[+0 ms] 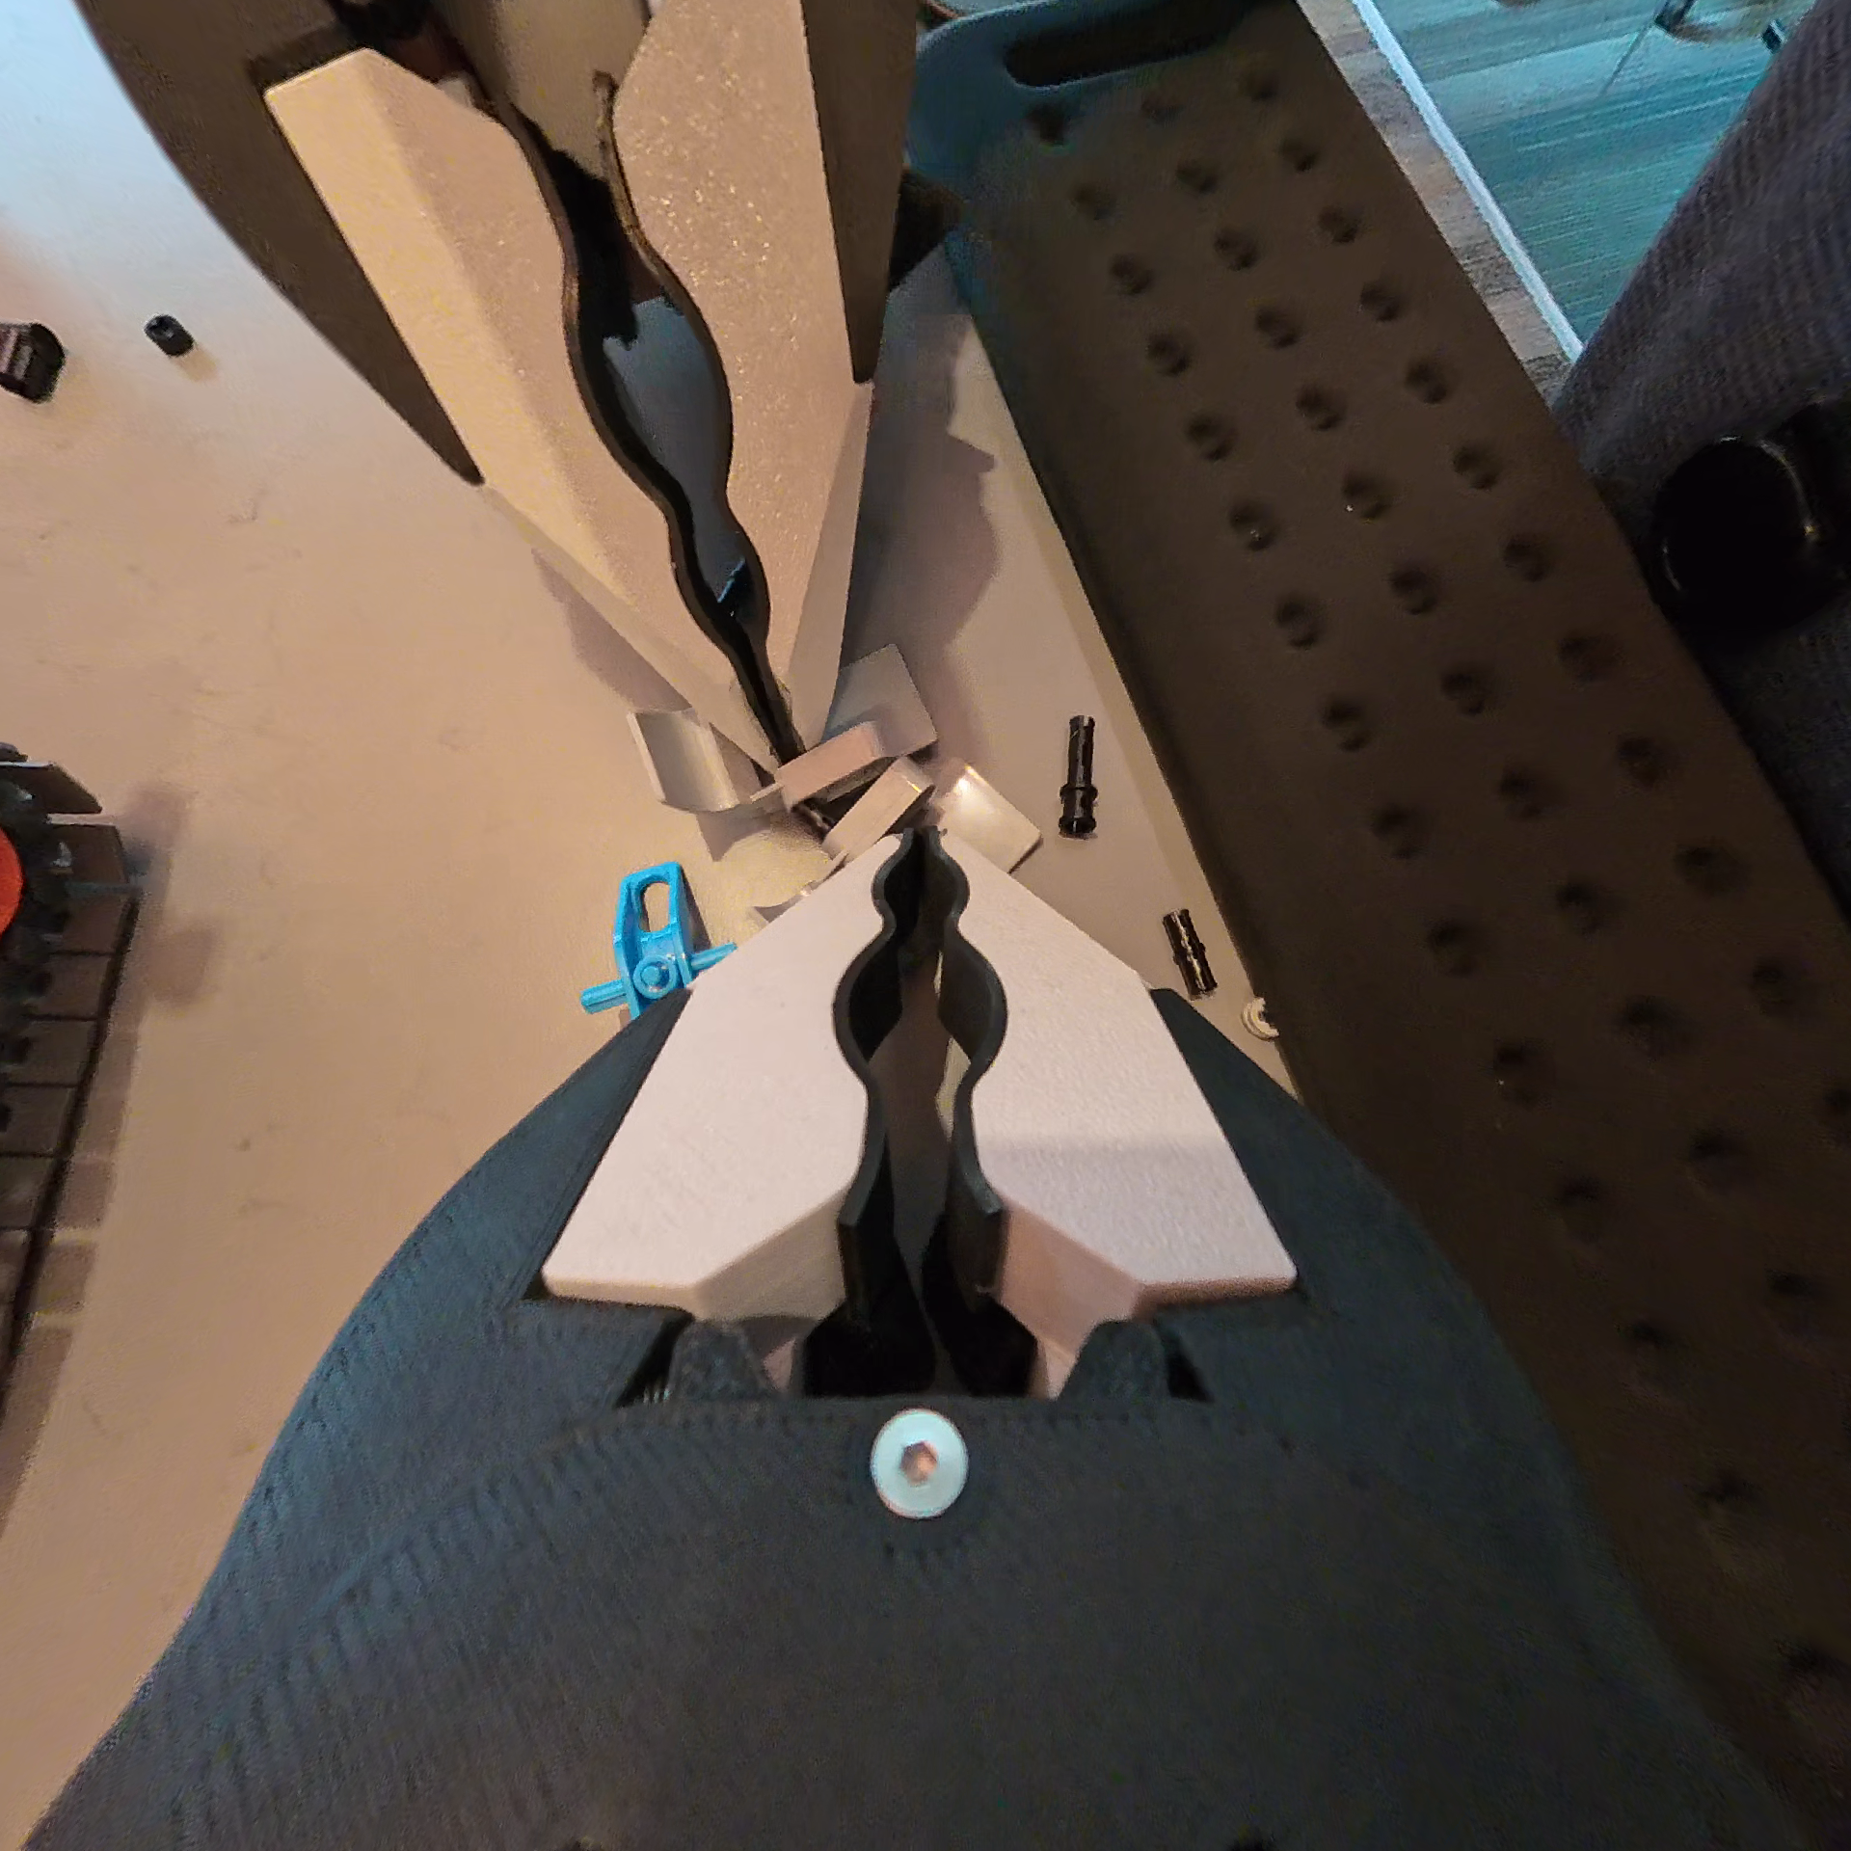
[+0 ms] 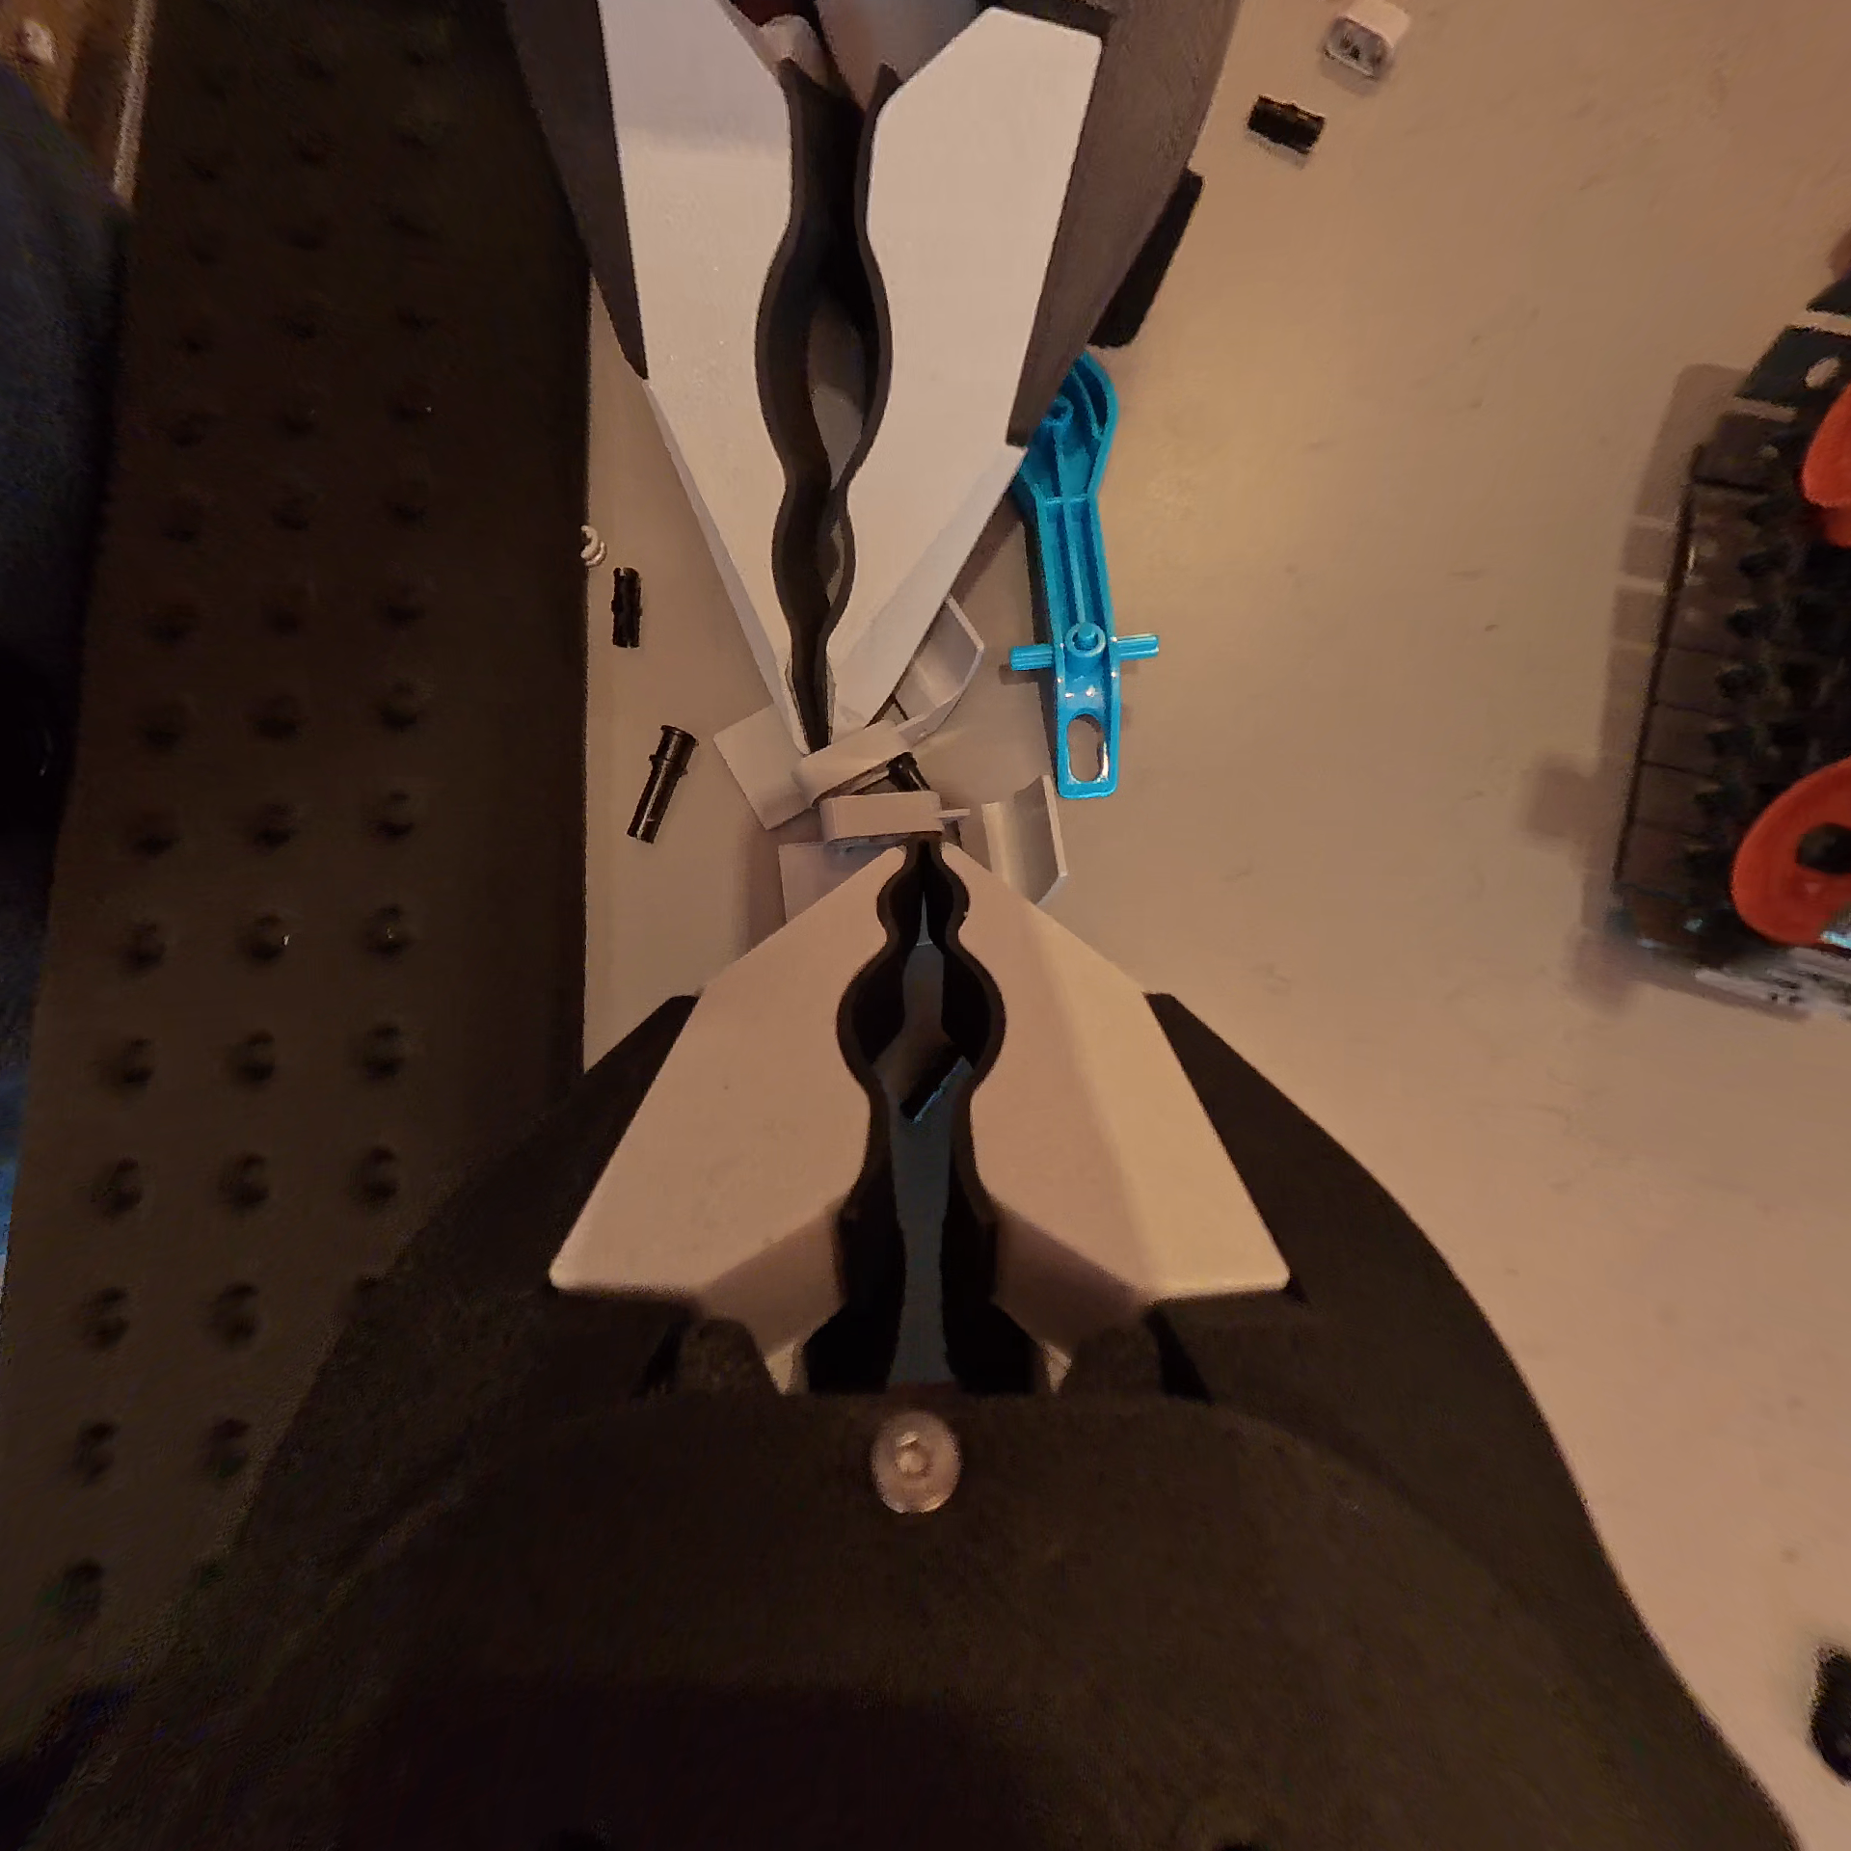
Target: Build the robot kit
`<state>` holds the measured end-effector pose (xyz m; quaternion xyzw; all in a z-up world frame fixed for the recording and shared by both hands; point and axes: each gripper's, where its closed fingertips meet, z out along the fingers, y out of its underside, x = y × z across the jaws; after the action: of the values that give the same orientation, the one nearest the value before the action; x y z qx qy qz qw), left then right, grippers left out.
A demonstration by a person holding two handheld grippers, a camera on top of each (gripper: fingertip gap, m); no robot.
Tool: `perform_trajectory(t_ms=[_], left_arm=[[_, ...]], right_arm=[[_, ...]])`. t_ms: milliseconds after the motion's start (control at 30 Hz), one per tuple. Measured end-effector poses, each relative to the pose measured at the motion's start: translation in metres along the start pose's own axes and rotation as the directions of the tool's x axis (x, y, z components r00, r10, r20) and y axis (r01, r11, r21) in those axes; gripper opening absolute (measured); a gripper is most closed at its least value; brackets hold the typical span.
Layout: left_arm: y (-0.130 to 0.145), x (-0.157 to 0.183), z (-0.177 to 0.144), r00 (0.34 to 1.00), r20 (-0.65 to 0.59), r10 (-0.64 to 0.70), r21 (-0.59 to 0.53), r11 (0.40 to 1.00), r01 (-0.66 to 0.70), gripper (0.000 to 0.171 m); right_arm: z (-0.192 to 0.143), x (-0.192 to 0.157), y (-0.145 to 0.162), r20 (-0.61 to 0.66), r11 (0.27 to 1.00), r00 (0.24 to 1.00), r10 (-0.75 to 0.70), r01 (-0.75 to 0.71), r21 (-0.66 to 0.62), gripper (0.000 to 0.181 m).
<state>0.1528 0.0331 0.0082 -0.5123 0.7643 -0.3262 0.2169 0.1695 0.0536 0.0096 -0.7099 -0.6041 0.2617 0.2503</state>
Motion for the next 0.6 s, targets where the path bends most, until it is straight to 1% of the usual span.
perform_trajectory(t_ms=[100, 267, 400, 600], left_arm=[[-0.001, 0.001, 0.001, 1.000, -0.018, 0.012, 0.000, 1.000, -0.012, 0.000], [-0.001, 0.003, 0.002, 0.999, -0.044, 0.018, 0.000, 1.000, -0.018, 0.000], [-0.002, 0.005, 0.002, 0.998, -0.061, 0.031, 0.000, 1.000, -0.031, 0.000], [-0.004, 0.011, 0.004, 0.990, -0.125, 0.060, 0.001, 0.998, -0.061, 0.000]], right_arm=[[0.001, 0.000, -0.001, 0.053, 0.999, 0.998, -0.034, 0.034, 0.008, 0.000], [0.001, 0.000, -0.001, 0.100, 0.997, 0.992, -0.079, 0.078, 0.015, 0.000], [-0.001, 0.000, 0.001, 0.129, 0.993, 0.985, -0.115, 0.117, -0.013, 0.000], [-0.002, -0.005, 0.002, 0.201, 0.983, 0.963, -0.179, 0.182, 0.001, 0.000]])
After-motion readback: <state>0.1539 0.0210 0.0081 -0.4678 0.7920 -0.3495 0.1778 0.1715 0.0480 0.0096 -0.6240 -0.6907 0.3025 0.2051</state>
